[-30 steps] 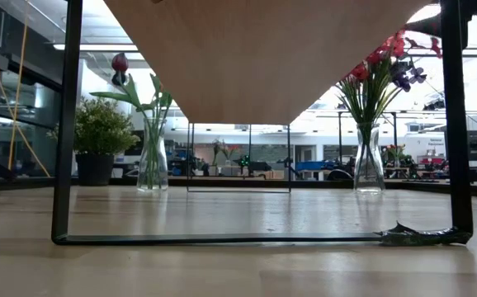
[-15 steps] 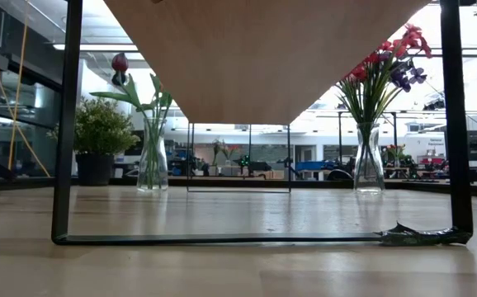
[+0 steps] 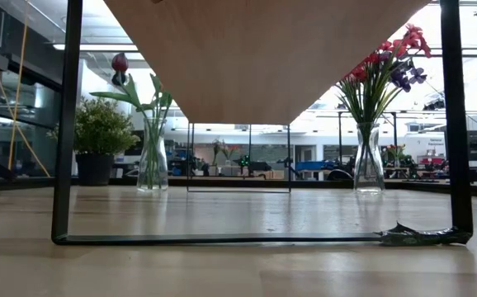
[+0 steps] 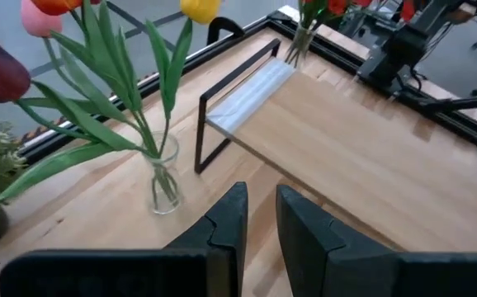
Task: Pick and place flowers into a vace then onto a shelf
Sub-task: Put the left transparent vase with flowers on the shelf
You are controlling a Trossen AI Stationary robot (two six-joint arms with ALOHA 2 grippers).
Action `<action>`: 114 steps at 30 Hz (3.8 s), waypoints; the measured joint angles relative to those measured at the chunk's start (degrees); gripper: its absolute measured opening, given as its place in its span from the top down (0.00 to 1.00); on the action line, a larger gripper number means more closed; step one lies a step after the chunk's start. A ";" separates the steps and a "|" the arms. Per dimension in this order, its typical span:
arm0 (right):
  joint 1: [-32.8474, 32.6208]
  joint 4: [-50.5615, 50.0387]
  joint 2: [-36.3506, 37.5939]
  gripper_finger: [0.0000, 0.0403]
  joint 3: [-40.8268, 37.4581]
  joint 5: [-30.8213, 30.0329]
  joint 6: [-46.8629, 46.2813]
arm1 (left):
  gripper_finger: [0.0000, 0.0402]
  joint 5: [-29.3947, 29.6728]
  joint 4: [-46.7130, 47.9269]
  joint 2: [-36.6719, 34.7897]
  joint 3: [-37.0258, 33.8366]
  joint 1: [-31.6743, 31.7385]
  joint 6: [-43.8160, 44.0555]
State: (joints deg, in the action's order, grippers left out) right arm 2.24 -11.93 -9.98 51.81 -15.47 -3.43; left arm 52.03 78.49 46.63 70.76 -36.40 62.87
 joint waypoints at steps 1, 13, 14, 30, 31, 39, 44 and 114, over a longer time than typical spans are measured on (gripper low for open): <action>-0.02 0.02 0.00 0.45 0.46 0.79 0.06 | 0.75 -0.16 -0.30 0.10 -0.01 0.02 0.00; -0.01 -0.24 0.00 0.45 3.74 5.42 1.06 | 0.75 -4.19 -5.53 5.51 -0.02 0.01 0.56; 0.00 -0.22 0.00 0.45 3.74 5.42 1.03 | 0.75 -4.78 -5.58 6.44 -0.02 0.01 0.55; 0.00 2.03 -0.02 0.45 3.74 7.34 -2.09 | 0.75 -9.38 -3.90 21.33 -0.02 0.01 -2.90; 0.00 2.61 -0.02 0.45 3.72 7.56 -2.09 | 0.75 -10.89 -3.93 21.96 -0.02 0.00 -2.55; -0.02 4.31 -0.02 0.45 3.72 8.39 -2.11 | 0.75 -17.37 -3.34 24.75 -0.02 0.00 2.37; 0.00 4.27 -0.02 0.45 3.72 8.54 -2.16 | 0.75 -17.01 -3.39 24.89 -3.18 0.00 8.38; -0.01 -13.46 -0.09 0.45 3.61 0.13 -2.74 | 0.22 19.69 -51.84 24.59 -44.91 17.40 16.29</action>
State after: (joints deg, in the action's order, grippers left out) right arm 2.23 -25.39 -10.07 55.42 -15.34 -6.17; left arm 71.72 26.65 71.22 25.85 -19.00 79.16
